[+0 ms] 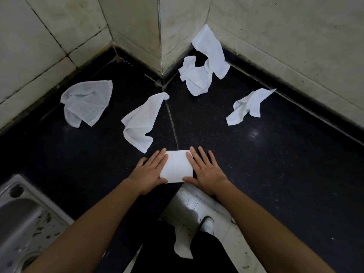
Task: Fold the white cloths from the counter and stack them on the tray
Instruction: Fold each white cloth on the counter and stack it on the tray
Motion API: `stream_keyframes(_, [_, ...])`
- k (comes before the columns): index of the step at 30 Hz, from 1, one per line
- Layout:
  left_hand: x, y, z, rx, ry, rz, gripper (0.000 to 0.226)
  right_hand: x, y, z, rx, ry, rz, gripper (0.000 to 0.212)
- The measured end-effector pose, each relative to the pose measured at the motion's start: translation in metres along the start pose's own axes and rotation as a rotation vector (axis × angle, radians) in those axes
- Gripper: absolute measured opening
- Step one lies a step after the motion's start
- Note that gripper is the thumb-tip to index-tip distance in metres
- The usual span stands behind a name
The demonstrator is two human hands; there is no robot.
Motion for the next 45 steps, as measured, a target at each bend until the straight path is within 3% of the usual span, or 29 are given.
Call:
stream_keyframes(10, [-0.002, 0.006, 0.000, 0.030, 0.015, 0.058, 0.089, -0.007, 0.001, -0.003, 0.003, 0.073, 0.040, 0.094])
stream_keyframes(14, [0.005, 0.001, -0.006, 0.018, -0.059, -0.027, 0.088, 0.008, -0.013, -0.002, -0.106, 0.406, -0.037, 0.093])
stream_keyframes(16, [0.006, -0.002, -0.006, 0.007, -0.153, -0.108, 0.087, 0.016, -0.023, -0.004, -0.316, 0.586, -0.141, 0.085])
stream_keyframes(18, [0.007, -0.005, -0.003, 0.008, -0.260, -0.181, 0.088, 0.019, -0.026, -0.004, -0.466, 0.702, -0.112, 0.068])
stream_keyframes(22, [0.004, -0.013, 0.001, 0.019, -0.424, -0.279, 0.081, 0.015, -0.021, 0.008, -0.522, 0.871, 0.066, 0.036])
stream_keyframes(27, [0.018, -0.016, -0.002, 0.077, -0.544, -0.326, 0.076, 0.026, -0.017, 0.007, -0.615, 1.158, 0.062, 0.014])
stream_keyframes(30, [0.040, -0.015, -0.014, 0.044, -0.528, -0.376, 0.077, 0.047, -0.023, -0.004, -0.548, 1.107, -0.030, 0.007])
stream_keyframes(36, [0.090, -0.017, -0.066, -0.174, -0.234, -0.376, 0.092, 0.118, -0.062, -0.034, -0.211, 0.729, -0.135, 0.016])
stream_keyframes(38, [0.102, -0.017, -0.083, -0.253, -0.235, -0.358, 0.076, 0.131, -0.078, -0.045, -0.173, 0.671, -0.166, 0.015])
stream_keyframes(41, [0.116, -0.016, -0.105, -0.359, -0.481, -0.262, 0.020, 0.134, -0.105, -0.066, -0.235, 0.850, -0.201, 0.010])
stream_keyframes(43, [0.125, -0.019, -0.128, -0.367, -0.866, -0.143, 0.010, 0.132, -0.130, -0.082, -0.353, 1.168, -0.275, 0.008])
stream_keyframes(45, [0.131, -0.024, -0.153, -0.318, -1.172, -0.045, 0.016, 0.129, -0.157, -0.097, -0.469, 1.429, -0.380, 0.008])
Point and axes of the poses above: each hand's wrist, its own y-axis towards the middle knuckle, its own x-axis out of the back of the hand, z = x × y, the point moved 4 cm from there along y, towards the middle knuckle, and after that the axes turned 12 degrees about -y, right-handed, at the moved point
